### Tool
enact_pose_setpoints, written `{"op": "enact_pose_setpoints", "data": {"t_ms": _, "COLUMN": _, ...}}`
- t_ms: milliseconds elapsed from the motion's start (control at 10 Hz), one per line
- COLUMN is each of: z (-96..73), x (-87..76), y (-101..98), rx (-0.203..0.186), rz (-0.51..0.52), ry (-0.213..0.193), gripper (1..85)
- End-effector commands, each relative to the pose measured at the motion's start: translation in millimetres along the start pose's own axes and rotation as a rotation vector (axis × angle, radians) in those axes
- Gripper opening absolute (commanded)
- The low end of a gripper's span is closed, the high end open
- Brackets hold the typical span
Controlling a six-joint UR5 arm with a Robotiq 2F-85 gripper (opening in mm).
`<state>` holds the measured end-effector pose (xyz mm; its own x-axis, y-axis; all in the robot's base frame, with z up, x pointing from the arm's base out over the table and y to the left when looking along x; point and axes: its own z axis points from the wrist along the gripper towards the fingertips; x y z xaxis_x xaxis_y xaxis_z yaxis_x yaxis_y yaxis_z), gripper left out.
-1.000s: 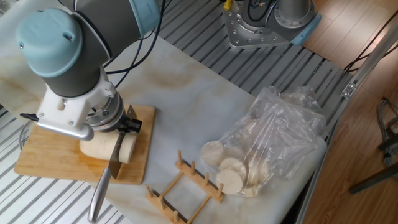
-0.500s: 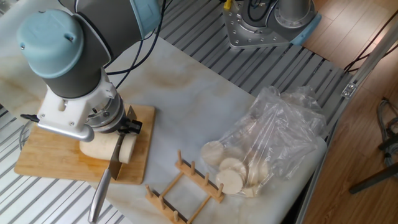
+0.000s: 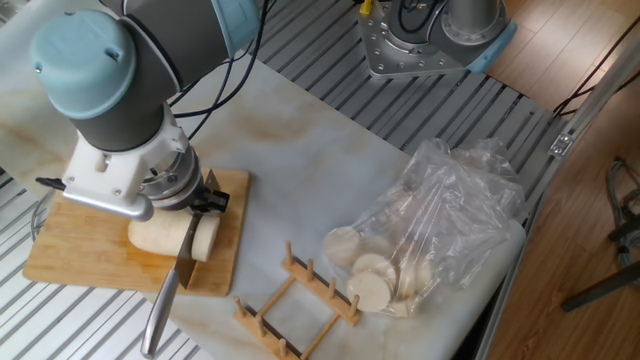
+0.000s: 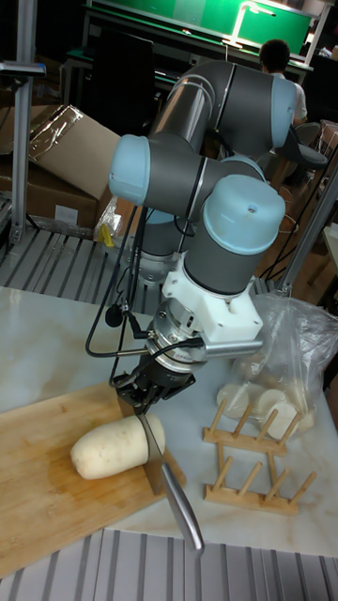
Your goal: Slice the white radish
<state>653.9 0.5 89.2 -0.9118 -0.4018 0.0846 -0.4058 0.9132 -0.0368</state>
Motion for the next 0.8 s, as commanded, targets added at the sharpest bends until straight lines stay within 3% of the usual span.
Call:
{"op": "enact_pose_setpoints", "data": {"t_ms": 0, "z": -0.4, "x": 6.6, "y": 0.6, "rx": -0.002, "rz": 0.003, "ry": 0.000, "gripper": 1.3}}
{"op": "enact_pose_setpoints", "data": {"t_ms": 500, "z": -0.4, "x": 10.6, "y": 3.4, "rx": -0.001, "rz": 0.001, "ry": -0.006, "gripper": 1.3}}
{"op": "enact_pose_setpoints", "data": {"t_ms": 700, "z": -2.0, "x": 19.4, "y": -1.1, "rx": 0.013, "rz": -0.002, "ry": 0.014, "gripper": 1.3}}
